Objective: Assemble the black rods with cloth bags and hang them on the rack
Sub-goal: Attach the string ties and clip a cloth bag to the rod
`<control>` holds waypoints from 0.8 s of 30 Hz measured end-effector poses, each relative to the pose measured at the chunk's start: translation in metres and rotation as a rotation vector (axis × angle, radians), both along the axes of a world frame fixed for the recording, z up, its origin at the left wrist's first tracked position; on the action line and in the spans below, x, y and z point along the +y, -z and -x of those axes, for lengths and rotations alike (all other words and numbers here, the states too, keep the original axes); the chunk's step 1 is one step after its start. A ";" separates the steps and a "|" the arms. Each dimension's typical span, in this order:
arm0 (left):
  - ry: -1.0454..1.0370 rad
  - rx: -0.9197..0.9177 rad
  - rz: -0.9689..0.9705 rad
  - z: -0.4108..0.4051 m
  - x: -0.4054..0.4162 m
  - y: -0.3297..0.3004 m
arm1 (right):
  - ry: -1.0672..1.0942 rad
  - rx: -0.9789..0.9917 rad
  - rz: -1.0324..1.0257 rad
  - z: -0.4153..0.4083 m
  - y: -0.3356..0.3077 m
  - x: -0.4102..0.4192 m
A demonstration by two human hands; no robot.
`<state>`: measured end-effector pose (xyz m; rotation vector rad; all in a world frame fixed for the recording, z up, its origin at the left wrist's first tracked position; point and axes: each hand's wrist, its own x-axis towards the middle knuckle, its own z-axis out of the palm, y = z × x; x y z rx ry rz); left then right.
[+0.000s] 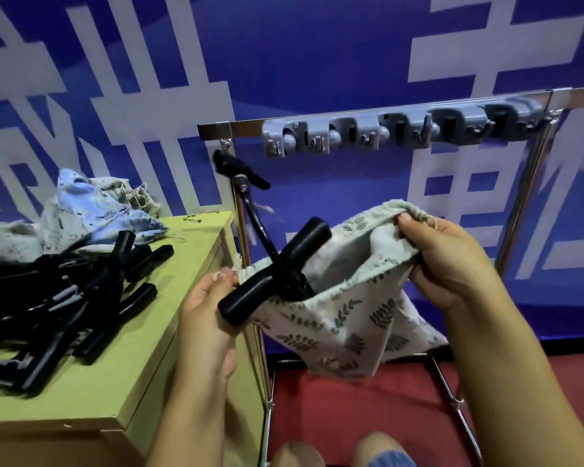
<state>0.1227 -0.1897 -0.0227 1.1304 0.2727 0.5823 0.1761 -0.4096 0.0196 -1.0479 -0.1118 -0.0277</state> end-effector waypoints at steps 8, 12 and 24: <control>-0.165 -0.035 -0.254 -0.010 0.012 0.003 | -0.078 -0.117 1.188 -0.009 -0.002 -0.022; -0.235 -0.066 -0.320 -0.016 0.008 -0.014 | -0.265 -0.194 1.188 -0.010 -0.004 -0.014; -0.351 -0.084 -0.388 -0.023 0.000 -0.039 | -0.555 -0.040 0.135 -0.011 0.024 -0.012</control>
